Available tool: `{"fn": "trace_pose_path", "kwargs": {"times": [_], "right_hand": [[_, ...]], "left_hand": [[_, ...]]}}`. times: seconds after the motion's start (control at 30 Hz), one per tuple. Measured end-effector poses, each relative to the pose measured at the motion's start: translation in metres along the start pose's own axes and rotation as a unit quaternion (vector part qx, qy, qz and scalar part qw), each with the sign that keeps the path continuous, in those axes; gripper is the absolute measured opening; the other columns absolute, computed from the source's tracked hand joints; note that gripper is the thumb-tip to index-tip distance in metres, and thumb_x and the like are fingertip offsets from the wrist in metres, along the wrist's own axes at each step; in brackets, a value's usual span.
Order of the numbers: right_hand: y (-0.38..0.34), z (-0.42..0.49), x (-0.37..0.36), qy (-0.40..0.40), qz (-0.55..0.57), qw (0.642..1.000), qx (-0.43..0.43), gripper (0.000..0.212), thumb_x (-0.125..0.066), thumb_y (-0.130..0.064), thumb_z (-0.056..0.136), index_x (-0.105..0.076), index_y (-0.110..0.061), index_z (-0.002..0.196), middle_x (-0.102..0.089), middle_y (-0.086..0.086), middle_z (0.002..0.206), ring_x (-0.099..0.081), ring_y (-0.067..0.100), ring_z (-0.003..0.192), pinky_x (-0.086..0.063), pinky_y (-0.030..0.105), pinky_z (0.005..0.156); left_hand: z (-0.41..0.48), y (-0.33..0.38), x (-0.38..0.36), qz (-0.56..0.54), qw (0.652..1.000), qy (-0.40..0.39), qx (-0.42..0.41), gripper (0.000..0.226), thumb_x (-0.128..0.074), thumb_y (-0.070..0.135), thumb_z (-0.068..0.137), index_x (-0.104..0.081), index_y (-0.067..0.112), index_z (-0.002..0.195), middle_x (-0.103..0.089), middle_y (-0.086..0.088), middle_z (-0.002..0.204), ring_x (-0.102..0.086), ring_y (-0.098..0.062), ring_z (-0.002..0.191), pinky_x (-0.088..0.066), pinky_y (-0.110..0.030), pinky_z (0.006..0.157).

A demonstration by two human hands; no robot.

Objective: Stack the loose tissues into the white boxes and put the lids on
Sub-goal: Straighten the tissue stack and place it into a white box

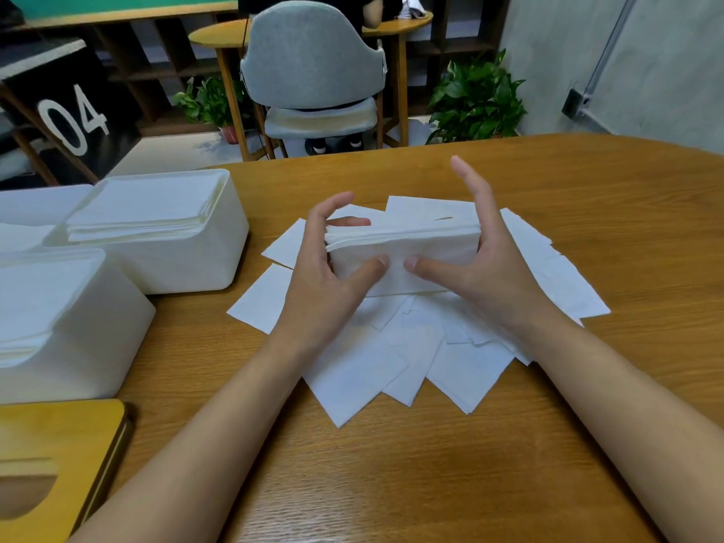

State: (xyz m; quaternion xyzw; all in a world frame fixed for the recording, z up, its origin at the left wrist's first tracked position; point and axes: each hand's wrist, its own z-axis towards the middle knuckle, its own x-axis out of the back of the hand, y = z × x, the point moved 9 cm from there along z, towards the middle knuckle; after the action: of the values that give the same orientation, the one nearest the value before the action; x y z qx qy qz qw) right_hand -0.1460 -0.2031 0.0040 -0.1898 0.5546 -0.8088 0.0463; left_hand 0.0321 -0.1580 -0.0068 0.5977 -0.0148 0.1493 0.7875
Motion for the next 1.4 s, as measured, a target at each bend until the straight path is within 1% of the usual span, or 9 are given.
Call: {"fn": "trace_pose_path", "kwargs": {"times": [0.13,0.27,0.4,0.5,0.63,0.9,1.13,1.23,1.4], "right_hand": [[0.004,0.002,0.003,0.02,-0.011,1.0,-0.002,0.094,-0.085,-0.019,0.087,-0.028,-0.038,0.16,-0.03,-0.035,0.154,-0.028,-0.036,0.125,-0.03,-0.007,0.095],[0.001,0.001,0.008,0.039,-0.003,0.999,-0.003,0.092,-0.085,-0.025,0.087,-0.03,-0.042,0.159,-0.036,-0.036,0.153,-0.044,-0.017,0.132,-0.046,0.015,0.105],[-0.002,-0.002,0.004,-0.004,0.03,0.999,-0.017,0.085,-0.075,-0.014,0.095,-0.025,-0.04,0.159,-0.062,-0.045,0.117,-0.064,-0.013,0.107,-0.051,0.007,0.084],[0.002,-0.004,-0.003,-0.057,0.041,0.996,-0.048,0.064,-0.075,-0.013,0.096,-0.05,-0.041,0.147,-0.073,-0.009,0.121,-0.07,0.009,0.111,-0.058,0.027,0.09],[0.006,-0.006,-0.005,-0.06,-0.014,0.997,-0.054,0.031,-0.07,-0.004,0.097,-0.076,-0.023,0.121,-0.071,-0.015,0.125,-0.065,-0.015,0.087,-0.046,0.006,0.074],[0.005,-0.005,-0.005,-0.049,-0.013,0.998,-0.046,0.034,-0.073,-0.007,0.095,-0.075,-0.03,0.12,-0.069,-0.02,0.128,-0.064,-0.007,0.106,-0.048,0.016,0.087],[-0.036,0.003,-0.019,-0.054,-0.018,0.998,-0.011,0.044,-0.08,-0.016,0.09,-0.071,-0.039,0.126,-0.065,-0.03,0.128,-0.06,-0.004,0.117,-0.054,0.022,0.092],[-0.06,0.007,-0.041,-0.057,-0.032,0.998,0.0,0.044,-0.083,-0.021,0.088,-0.072,-0.042,0.125,-0.065,-0.029,0.128,-0.059,0.001,0.121,-0.055,0.037,0.101],[-0.094,0.019,-0.087,-0.06,-0.029,0.997,0.027,0.043,-0.083,-0.02,0.087,-0.073,-0.039,0.124,-0.064,-0.022,0.129,-0.062,0.007,0.114,-0.059,0.038,0.093]], "left_hand": [[-0.002,0.003,-0.005,-0.002,1.0,-0.013,-0.016,0.069,-0.076,0.016,0.096,-0.038,0.033,0.151,-0.058,0.004,0.138,-0.058,-0.013,0.129,-0.052,-0.04,0.108],[0.0,0.004,0.004,-0.042,0.999,0.01,-0.008,0.056,-0.072,0.014,0.1,-0.045,0.031,0.146,-0.073,-0.007,0.117,-0.074,-0.021,0.103,-0.064,-0.038,0.082],[0.002,-0.007,0.014,-0.052,0.997,0.044,0.032,0.049,-0.071,0.019,0.101,-0.048,0.031,0.142,-0.079,0.001,0.106,-0.077,-0.018,0.091,-0.06,-0.029,0.068],[0.003,-0.016,0.018,-0.028,0.997,0.055,0.041,0.044,-0.069,0.023,0.103,-0.048,0.036,0.139,-0.078,0.005,0.103,-0.076,-0.014,0.088,-0.057,-0.027,0.066],[0.003,-0.016,0.018,0.011,0.999,0.041,0.012,0.031,-0.062,0.025,0.106,-0.051,0.036,0.133,-0.072,0.004,0.109,-0.072,-0.016,0.09,-0.054,-0.028,0.065],[-0.001,-0.01,0.013,0.056,0.998,-0.011,-0.01,0.019,-0.068,0.02,0.103,-0.067,0.028,0.12,-0.066,0.016,0.122,-0.064,-0.017,0.11,-0.057,-0.053,0.087],[-0.008,0.04,0.054,0.091,0.995,-0.037,-0.037,0.025,-0.073,0.028,0.099,-0.067,0.037,0.121,-0.062,0.026,0.121,-0.062,-0.007,0.107,-0.055,-0.031,0.083],[-0.017,0.058,0.09,0.127,0.991,-0.018,-0.047,0.028,-0.076,0.033,0.097,-0.067,0.04,0.121,-0.062,0.023,0.123,-0.063,-0.012,0.108,-0.059,-0.035,0.08],[-0.023,0.07,0.156,0.156,0.986,0.027,-0.042,0.031,-0.079,0.034,0.094,-0.07,0.039,0.122,-0.06,0.021,0.134,-0.06,-0.02,0.122,-0.062,-0.039,0.086]]}}
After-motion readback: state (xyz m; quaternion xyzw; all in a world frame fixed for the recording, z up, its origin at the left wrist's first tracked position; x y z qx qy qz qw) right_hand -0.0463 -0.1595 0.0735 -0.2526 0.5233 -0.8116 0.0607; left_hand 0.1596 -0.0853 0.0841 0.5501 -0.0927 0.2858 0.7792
